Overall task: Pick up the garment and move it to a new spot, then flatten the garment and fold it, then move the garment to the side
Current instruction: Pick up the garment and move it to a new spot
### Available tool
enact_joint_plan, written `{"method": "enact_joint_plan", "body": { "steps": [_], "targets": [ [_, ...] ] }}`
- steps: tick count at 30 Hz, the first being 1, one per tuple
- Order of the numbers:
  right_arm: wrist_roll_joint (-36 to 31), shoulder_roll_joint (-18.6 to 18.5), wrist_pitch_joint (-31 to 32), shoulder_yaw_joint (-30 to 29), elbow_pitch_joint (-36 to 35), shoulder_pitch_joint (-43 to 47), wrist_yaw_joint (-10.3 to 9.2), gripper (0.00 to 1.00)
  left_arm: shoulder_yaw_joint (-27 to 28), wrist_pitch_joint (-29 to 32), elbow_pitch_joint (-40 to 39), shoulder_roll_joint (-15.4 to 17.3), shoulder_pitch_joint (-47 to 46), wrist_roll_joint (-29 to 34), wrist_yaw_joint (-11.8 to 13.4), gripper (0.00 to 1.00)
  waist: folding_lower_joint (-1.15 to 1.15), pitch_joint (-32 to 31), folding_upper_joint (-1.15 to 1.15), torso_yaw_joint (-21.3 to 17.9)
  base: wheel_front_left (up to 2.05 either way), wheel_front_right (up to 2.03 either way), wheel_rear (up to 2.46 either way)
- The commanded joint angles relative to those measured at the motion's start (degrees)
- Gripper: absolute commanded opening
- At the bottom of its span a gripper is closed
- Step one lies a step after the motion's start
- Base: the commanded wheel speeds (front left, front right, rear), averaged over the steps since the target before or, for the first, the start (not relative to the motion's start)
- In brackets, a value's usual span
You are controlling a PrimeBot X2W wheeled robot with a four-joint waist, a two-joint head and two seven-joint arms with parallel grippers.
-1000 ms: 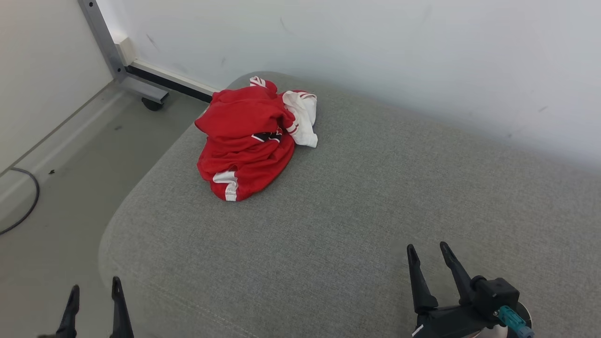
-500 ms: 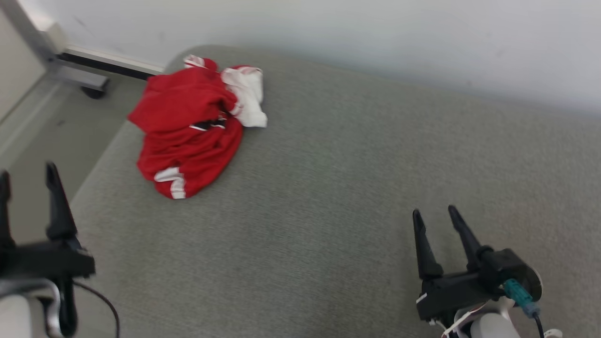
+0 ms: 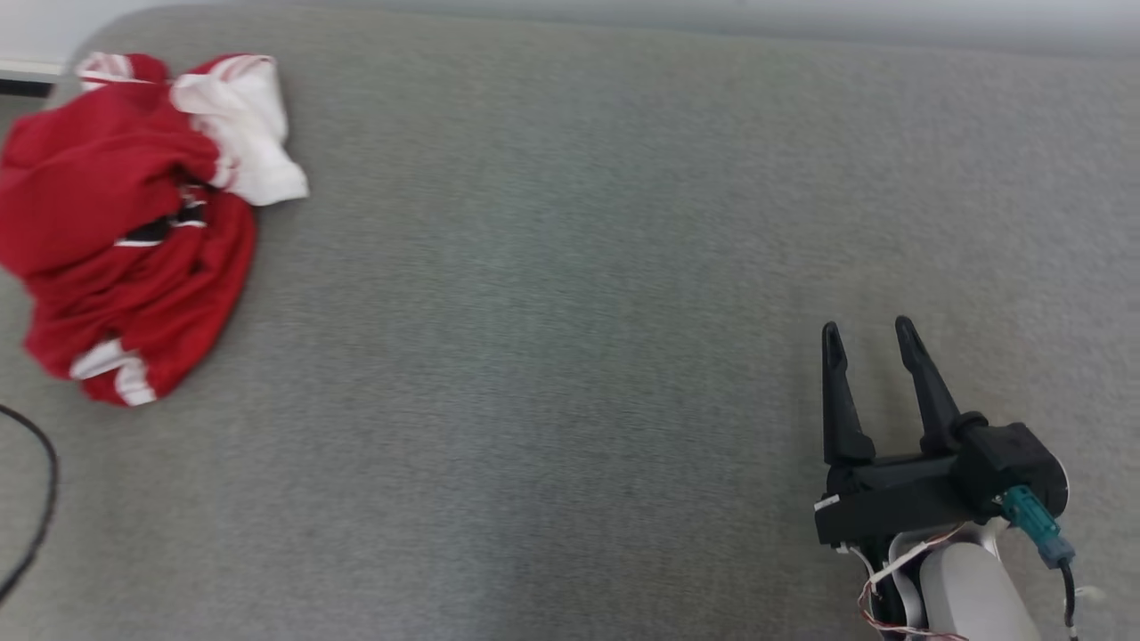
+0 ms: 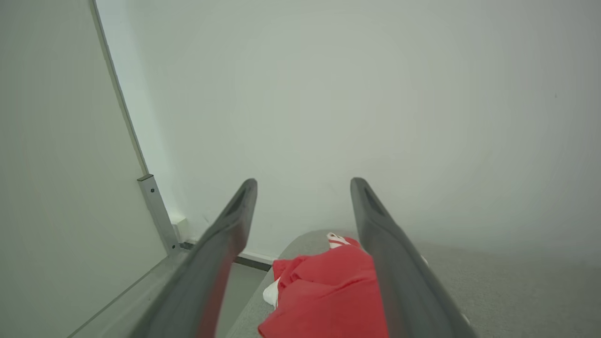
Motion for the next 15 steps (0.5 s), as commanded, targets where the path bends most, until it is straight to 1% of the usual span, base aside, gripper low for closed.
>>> {"method": "enact_joint_plan", "body": {
  "steps": [1, 5, 9, 15],
  "targets": [
    [0.5, 0.2, 0.0, 0.2, -0.8, -1.0, -0.12, 1.00, -0.4, 1.4, 1.6, 2.1, -2.2, -1.5, 0.1, 1.00, -0.01, 6.0, -0.01, -6.8, 0.00, 0.00, 0.00],
    [0.8, 0.2, 0.0, 0.0, -1.6, -1.4, -0.12, 1.00, -1.1, 5.0, 4.8, 5.1, -4.4, -3.8, 0.1, 1.00, -0.01, 7.0, -0.01, -8.4, 0.00, 0.00, 0.00],
    [1.0, 0.2, 0.0, -0.2, -1.9, -1.4, -0.12, 1.00, -2.8, 9.3, 8.6, 7.1, -5.6, -5.4, 0.1, 1.00, -0.01, 7.1, -0.01, -9.1, 0.00, 0.00, 0.00],
    [1.4, 0.2, 0.0, 0.4, -1.5, -1.9, -0.12, 1.00, -6.8, 15.7, 14.6, 9.2, -5.7, -7.6, 0.1, 1.00, -0.01, 6.7, -0.01, -9.9, 0.00, 0.00, 0.00]
  ]
}}
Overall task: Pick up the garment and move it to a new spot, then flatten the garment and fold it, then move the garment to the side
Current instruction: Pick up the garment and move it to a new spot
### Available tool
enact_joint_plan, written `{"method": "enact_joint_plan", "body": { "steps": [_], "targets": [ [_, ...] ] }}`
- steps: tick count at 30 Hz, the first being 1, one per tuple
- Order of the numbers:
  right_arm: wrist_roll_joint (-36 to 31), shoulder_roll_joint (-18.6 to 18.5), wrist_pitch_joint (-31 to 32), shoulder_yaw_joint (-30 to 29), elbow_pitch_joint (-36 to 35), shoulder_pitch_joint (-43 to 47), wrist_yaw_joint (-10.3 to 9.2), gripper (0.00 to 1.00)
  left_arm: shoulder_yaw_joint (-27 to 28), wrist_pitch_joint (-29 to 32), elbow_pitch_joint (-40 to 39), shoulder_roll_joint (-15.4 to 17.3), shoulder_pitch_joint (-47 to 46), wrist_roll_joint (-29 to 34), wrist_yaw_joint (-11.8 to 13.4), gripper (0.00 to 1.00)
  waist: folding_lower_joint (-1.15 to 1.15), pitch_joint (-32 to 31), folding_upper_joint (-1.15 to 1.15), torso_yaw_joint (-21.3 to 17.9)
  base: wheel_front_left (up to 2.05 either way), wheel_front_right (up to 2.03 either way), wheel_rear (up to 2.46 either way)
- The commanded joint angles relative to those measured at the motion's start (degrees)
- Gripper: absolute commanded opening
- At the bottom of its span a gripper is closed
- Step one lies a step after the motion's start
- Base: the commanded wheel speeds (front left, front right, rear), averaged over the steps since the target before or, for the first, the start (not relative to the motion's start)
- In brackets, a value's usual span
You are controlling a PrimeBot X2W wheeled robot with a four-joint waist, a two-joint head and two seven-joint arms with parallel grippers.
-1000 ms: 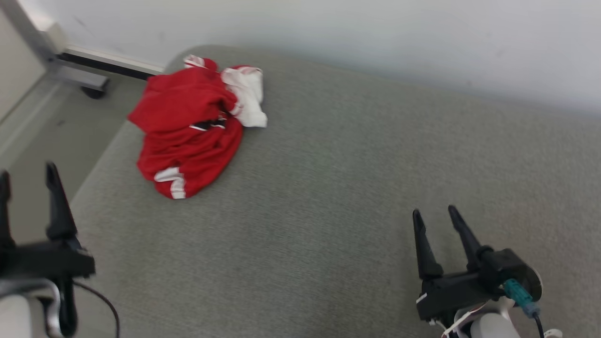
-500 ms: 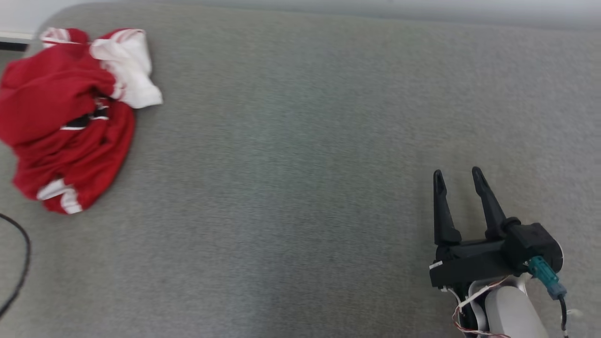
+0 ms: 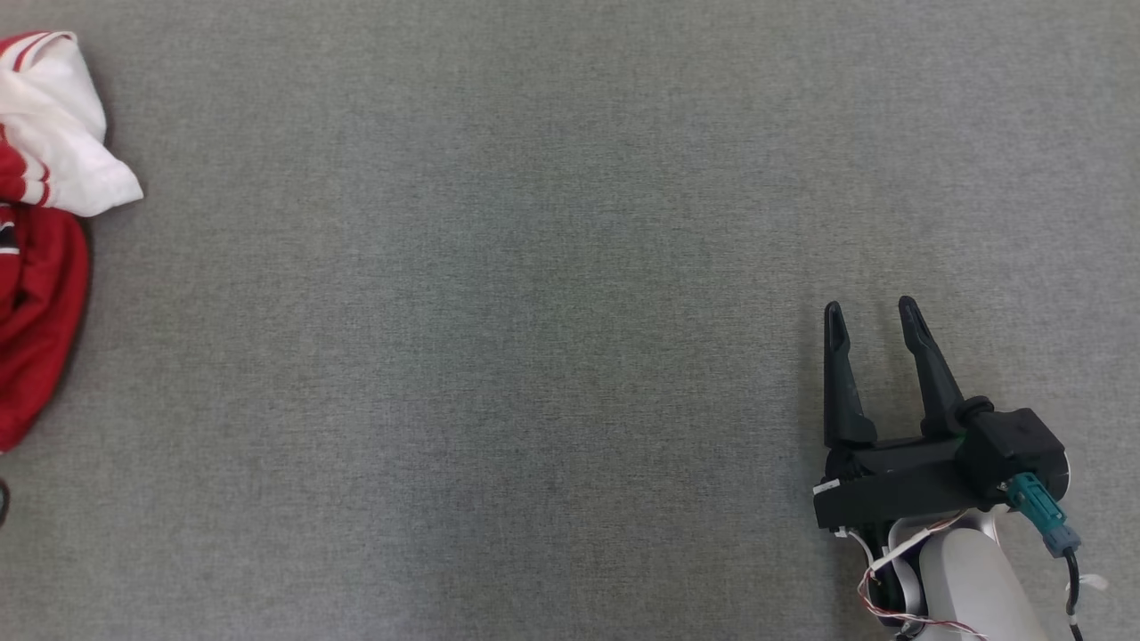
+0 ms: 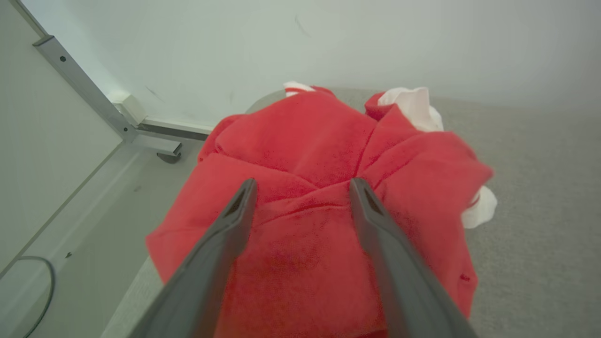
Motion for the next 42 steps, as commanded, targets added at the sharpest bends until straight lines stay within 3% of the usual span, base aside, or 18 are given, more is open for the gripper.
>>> {"method": "enact_joint_plan", "body": {
  "steps": [1, 8, 10, 14, 19, 29, 35, 42],
  "targets": [
    [0.5, 0.2, 0.0, 0.4, 0.1, -0.3, -0.12, 1.00, -0.7, 1.3, 0.8, 0.8, -0.4, -1.0, 0.1, 1.00, -0.01, -0.2, -0.01, -0.6, 0.00, 0.00, 0.00],
    [1.0, 0.2, 0.0, 1.1, 0.6, 0.2, -0.12, 1.00, -4.4, 7.9, 4.9, 1.0, 0.5, -4.0, 0.1, 0.98, -0.01, -1.3, -0.01, -1.5, 0.00, 0.00, 0.00],
    [1.2, 0.2, 0.0, 1.3, 0.7, 0.1, -0.12, 1.00, -4.8, 8.2, 5.7, 1.5, 0.5, -4.8, 0.1, 0.00, -0.01, -1.6, -0.01, -1.8, 0.00, 0.00, 0.00],
    [1.3, 0.2, 0.0, 1.4, 0.7, 0.6, -0.12, 1.00, -5.9, 7.3, 7.6, 1.8, 0.5, -4.6, 0.1, 0.00, -0.01, -2.6, -0.01, -2.3, 0.00, 0.00, 0.00],
    [1.5, 0.2, 0.0, 0.5, 1.2, 1.5, -0.12, 1.00, -5.8, 1.9, 8.4, 2.7, -1.6, -3.2, 0.3, 0.00, -0.01, -4.6, -0.01, -1.9, 0.00, 0.00, 0.00],
    [3.4, 0.2, 0.0, 1.3, 2.1, 2.5, -0.12, 1.00, -7.7, -9.2, 3.6, 5.4, -7.6, 1.1, 0.3, 0.00, -0.01, -8.4, -0.01, -0.9, 0.00, 0.00, 0.00],
    [5.1, 0.2, 0.0, 2.1, 2.8, 2.8, -0.12, 1.00, -9.7, -10.6, -1.1, 5.3, -12.4, 3.2, 0.3, 0.00, -0.01, -9.9, -0.01, -1.8, 0.00, 0.00, 0.00],
    [7.2, 0.2, 0.0, 2.8, 3.3, 3.8, -0.12, 1.00, -13.3, -7.8, -11.1, 2.9, -18.8, 4.8, 0.5, 0.00, -0.01, -11.7, -0.01, -5.0, 0.00, 0.00, 0.00]
  ]
}}
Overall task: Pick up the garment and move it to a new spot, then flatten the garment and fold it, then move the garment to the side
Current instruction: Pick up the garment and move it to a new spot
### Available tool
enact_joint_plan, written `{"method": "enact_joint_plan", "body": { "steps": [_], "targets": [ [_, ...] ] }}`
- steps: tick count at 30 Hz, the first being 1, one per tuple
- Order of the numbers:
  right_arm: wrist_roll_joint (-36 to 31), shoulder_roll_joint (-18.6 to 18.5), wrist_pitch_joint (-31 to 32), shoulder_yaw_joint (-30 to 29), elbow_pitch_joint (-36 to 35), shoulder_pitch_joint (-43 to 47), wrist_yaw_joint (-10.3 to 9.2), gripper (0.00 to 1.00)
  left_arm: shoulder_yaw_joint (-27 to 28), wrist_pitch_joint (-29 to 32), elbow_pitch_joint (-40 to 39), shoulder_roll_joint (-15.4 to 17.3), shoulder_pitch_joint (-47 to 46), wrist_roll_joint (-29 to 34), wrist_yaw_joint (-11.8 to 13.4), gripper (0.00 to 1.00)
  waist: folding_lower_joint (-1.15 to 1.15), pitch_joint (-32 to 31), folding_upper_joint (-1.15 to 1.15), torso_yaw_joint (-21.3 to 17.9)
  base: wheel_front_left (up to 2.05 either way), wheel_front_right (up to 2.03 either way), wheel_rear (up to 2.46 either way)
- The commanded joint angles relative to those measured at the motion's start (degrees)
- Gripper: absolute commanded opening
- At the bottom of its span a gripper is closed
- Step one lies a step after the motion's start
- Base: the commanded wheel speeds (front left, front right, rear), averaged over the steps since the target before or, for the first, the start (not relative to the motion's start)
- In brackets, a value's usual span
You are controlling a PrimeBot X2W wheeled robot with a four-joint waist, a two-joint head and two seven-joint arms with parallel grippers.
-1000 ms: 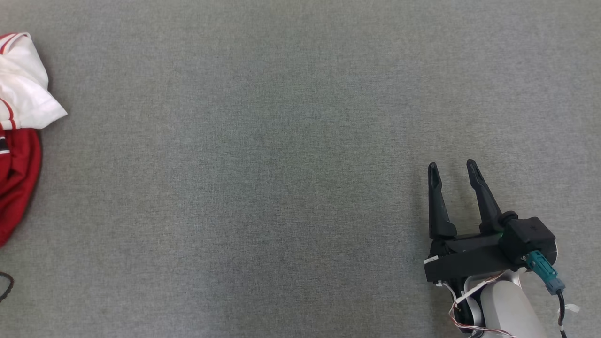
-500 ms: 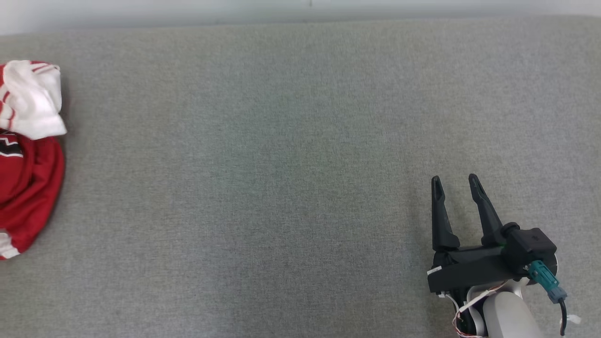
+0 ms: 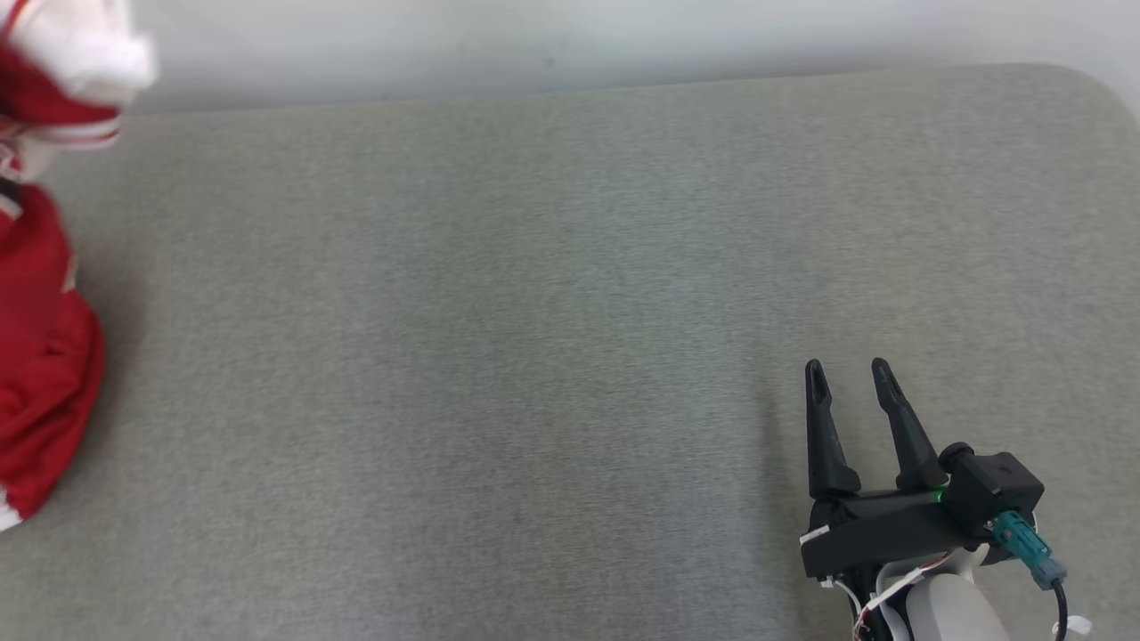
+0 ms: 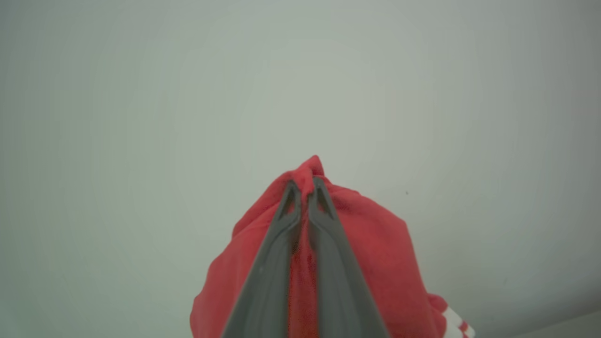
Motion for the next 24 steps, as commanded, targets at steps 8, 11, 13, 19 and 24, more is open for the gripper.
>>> {"method": "enact_joint_plan", "body": {
  "steps": [8, 11, 13, 19, 24],
  "targets": [
    [1.7, 0.2, 0.0, 0.5, 0.3, 1.2, -0.12, 1.00, -4.1, 4.4, -11.0, -5.6, -3.5, 0.3, 1.1, 0.00, 0.01, -2.0, 0.00, -6.6, 0.00, 0.00, 0.00],
    [2.2, 0.2, 0.0, 0.8, 0.4, 1.4, -0.12, 1.00, -6.0, 6.0, -13.8, -8.0, -3.7, -0.2, 1.4, 0.00, 0.01, -2.0, 0.00, -8.9, 0.00, 0.00, 0.00],
    [2.7, 0.2, 0.0, 1.0, 0.5, 1.7, -0.12, 1.00, -7.4, 6.7, -15.0, -9.6, -3.6, -0.3, 1.5, 0.00, 0.01, -2.0, 0.00, -10.3, 0.00, 0.00, 0.00],
    [3.3, 0.2, 0.0, 1.6, 0.4, 1.8, -0.12, 1.00, -12.1, 7.7, -15.3, -13.4, -0.3, -0.8, 1.3, 0.00, 0.01, -1.5, 0.00, -13.8, 0.00, 0.00, 0.00],
    [3.6, 0.2, 0.0, 1.5, 0.4, 1.8, -0.12, 1.00, -13.7, 5.9, -14.4, -15.8, 6.1, -1.7, 2.7, 0.00, 0.01, -1.0, 0.00, -15.5, 0.00, 0.00, 0.00]
  ]
}}
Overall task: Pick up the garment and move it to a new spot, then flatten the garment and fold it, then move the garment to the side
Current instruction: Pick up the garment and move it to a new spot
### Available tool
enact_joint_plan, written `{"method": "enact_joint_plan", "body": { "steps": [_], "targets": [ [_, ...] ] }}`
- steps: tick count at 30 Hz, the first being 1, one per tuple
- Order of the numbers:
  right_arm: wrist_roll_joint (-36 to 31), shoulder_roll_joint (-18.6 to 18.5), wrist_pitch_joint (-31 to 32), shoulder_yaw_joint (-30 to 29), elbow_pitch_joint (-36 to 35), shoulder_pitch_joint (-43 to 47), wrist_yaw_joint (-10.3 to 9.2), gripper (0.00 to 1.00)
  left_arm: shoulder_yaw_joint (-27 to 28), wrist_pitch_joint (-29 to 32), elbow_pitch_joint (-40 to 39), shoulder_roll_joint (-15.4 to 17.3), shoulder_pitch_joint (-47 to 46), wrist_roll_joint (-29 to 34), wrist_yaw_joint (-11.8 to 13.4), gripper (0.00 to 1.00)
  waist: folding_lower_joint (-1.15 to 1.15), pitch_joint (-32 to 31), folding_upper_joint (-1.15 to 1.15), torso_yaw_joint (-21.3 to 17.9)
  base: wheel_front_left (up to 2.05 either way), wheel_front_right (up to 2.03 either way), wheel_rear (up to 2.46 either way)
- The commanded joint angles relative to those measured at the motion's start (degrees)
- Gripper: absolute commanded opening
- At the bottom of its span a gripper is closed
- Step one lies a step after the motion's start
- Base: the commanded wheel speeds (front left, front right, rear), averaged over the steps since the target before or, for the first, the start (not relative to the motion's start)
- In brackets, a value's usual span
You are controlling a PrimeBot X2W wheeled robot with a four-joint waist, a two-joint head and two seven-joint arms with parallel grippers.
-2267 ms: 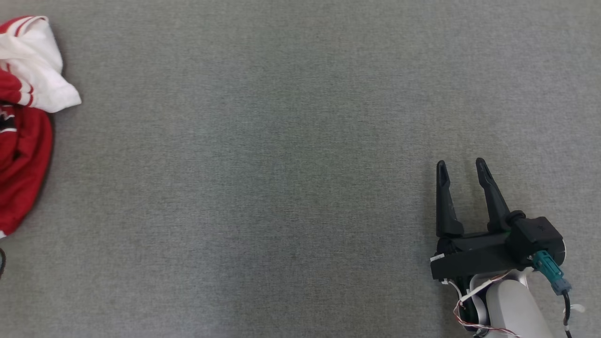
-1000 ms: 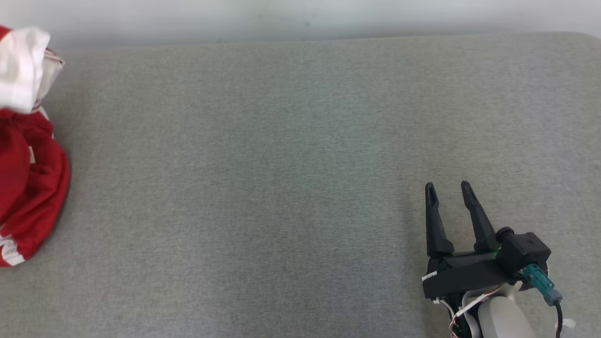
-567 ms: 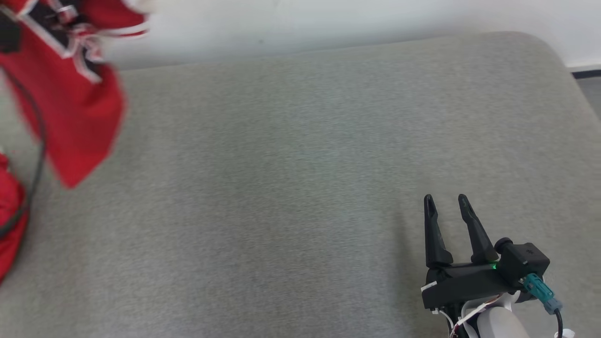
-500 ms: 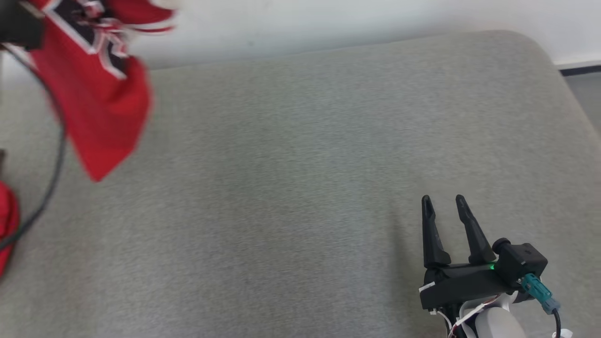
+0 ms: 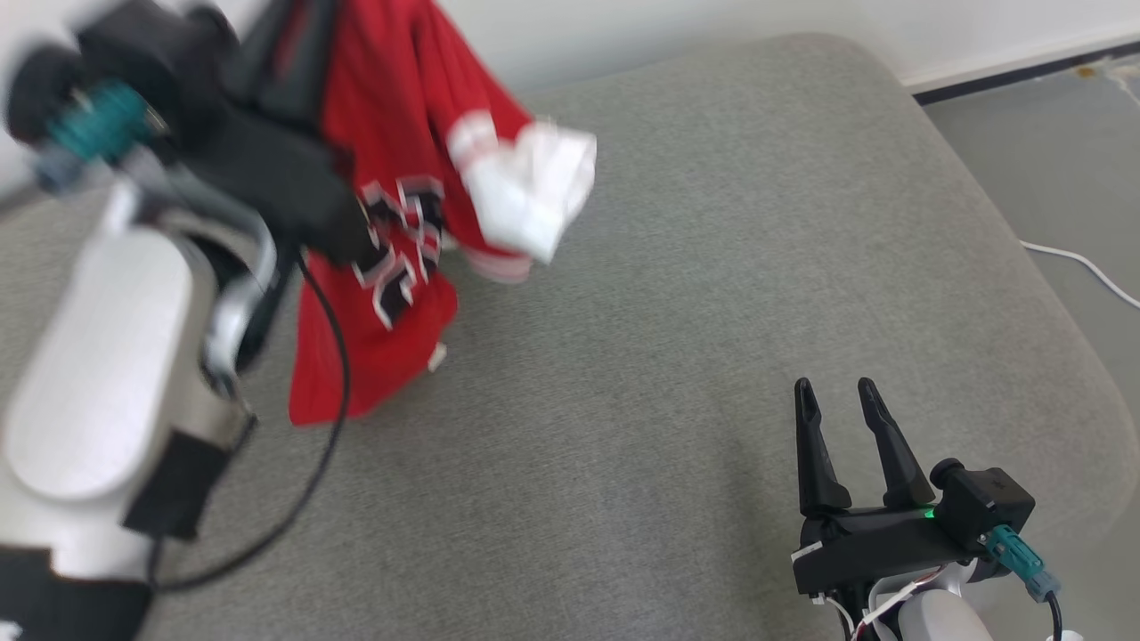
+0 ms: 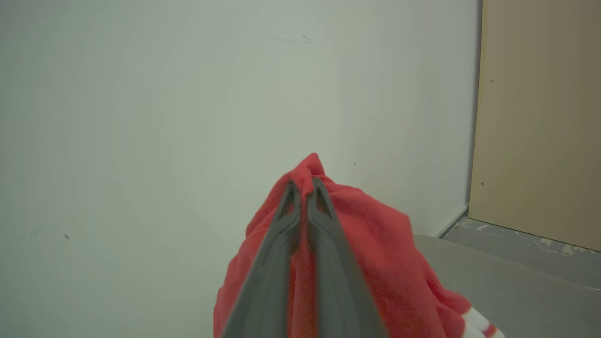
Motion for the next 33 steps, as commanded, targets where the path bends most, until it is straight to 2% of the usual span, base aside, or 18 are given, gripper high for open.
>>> {"method": "enact_joint_plan", "body": {
  "steps": [1, 6, 14, 15, 16, 18, 20, 23, 33],
  "targets": [
    [0.4, 0.2, 0.0, 0.0, 0.0, 0.2, -0.12, 1.00, -0.5, -1.0, 0.7, -0.5, 3.6, -0.7, 0.7, 0.00, 0.00, 0.6, 0.00, -1.6, 0.00, 0.00, 0.00],
    [0.4, 0.2, 0.0, -0.1, 0.2, -0.1, -0.12, 1.00, -2.9, -3.5, 3.5, -2.1, 12.1, -0.2, 2.5, 0.00, 0.00, 1.2, 0.00, -2.1, 0.00, 0.00, 0.00],
    [-0.1, 0.2, 0.0, 0.3, 0.7, -0.6, -0.12, 1.00, -6.5, -5.9, 12.4, -4.6, 21.1, -0.4, 2.6, 0.00, 0.00, 1.5, 0.00, -1.7, 0.00, 0.00, 0.00],
    [-0.1, 0.2, 0.0, 0.5, 0.7, -0.6, -0.12, 1.00, -7.2, -6.3, 13.3, -4.9, 21.5, 0.2, 2.4, 0.46, 0.00, 1.5, 0.00, -1.5, 0.00, 0.00, 0.00],
    [-0.3, 0.2, 0.0, 0.2, 0.7, -0.6, -0.12, 1.00, -7.6, -7.4, 13.7, -5.5, 21.6, 0.3, 2.3, 0.98, 0.00, 1.4, 0.00, -1.1, 0.00, 0.00, 0.00],
    [-0.8, 0.2, 0.0, -0.1, 0.5, -0.2, -0.12, 1.00, -7.8, -10.7, 14.0, -7.0, 21.4, 0.1, 2.3, 1.00, 0.00, 0.7, 0.00, 0.2, 0.00, 0.00, 0.00],
    [-0.9, 0.2, 0.0, -0.1, 0.4, 0.0, -0.12, 1.00, -7.8, -11.8, 13.6, -7.1, 20.8, 0.4, 2.3, 1.00, 0.00, 0.4, 0.00, 0.7, 0.00, 0.00, 0.00],
    [-1.8, 0.2, 0.0, -0.9, 0.0, 0.6, -0.12, 1.00, -6.8, -14.8, 10.9, -7.6, 19.7, 0.8, 3.0, 1.00, 0.00, -0.9, 0.00, 3.5, 0.00, 0.00, 0.00],
    [-3.5, 0.2, 0.0, -1.7, -0.5, 1.9, -0.12, 1.00, -0.7, -17.0, 4.9, -2.8, 25.3, 0.5, 5.7, 1.00, 0.00, -4.5, 0.00, 11.5, 0.00, 0.00, 0.00]
  ]
}}
